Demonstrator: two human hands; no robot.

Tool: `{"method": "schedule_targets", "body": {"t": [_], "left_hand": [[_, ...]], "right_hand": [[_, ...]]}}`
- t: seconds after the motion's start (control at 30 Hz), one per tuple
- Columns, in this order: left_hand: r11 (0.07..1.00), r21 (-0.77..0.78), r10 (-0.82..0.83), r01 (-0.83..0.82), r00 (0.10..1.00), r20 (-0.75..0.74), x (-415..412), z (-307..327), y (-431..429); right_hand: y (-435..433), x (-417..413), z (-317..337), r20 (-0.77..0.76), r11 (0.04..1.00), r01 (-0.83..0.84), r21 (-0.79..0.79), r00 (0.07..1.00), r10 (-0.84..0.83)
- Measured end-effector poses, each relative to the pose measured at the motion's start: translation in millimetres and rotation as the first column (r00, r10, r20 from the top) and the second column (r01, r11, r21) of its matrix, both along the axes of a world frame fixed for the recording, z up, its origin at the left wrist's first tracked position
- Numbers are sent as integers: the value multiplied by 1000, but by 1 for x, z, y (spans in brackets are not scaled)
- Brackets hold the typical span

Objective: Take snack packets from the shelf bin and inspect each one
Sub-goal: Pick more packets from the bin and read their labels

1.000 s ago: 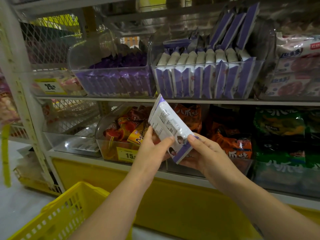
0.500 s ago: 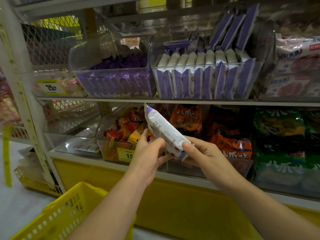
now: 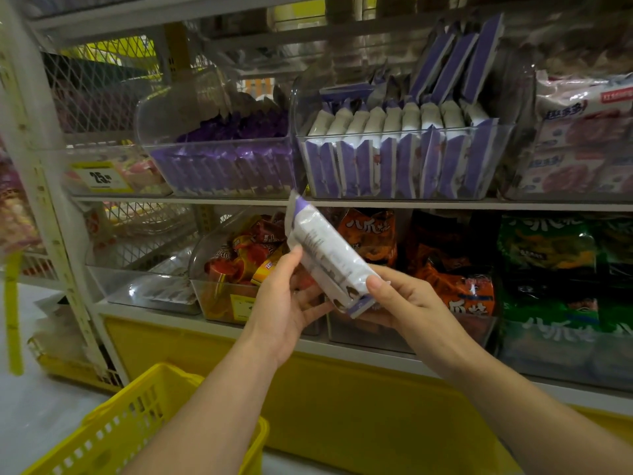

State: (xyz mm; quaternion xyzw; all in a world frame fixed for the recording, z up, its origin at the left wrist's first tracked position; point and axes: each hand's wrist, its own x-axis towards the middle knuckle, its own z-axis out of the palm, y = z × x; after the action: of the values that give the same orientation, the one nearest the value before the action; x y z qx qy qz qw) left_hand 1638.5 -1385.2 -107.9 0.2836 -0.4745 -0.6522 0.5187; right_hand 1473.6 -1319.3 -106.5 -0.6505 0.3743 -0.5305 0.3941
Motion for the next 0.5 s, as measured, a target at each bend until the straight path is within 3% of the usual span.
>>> {"method": "schedule_targets", "body": {"t": [0.13,0.23,0.37,0.5], "left_hand": [[948,-297,-45,111,975,219,-1,15,9],[891,-395,-120,224,955,271,8,37,13],[858,-486,23,164,934,356,22,82,11],[750,-662,322,10,868,378,23,140,5]], "right_hand": [[1,7,14,82,999,34,-40,996,-31],[5,8,36,47,990,76,-120,996,-71],[6,2,82,-162,961,166,-223,965,-204],[-1,-10,137,-522,907,151,-394,775,-356]]}}
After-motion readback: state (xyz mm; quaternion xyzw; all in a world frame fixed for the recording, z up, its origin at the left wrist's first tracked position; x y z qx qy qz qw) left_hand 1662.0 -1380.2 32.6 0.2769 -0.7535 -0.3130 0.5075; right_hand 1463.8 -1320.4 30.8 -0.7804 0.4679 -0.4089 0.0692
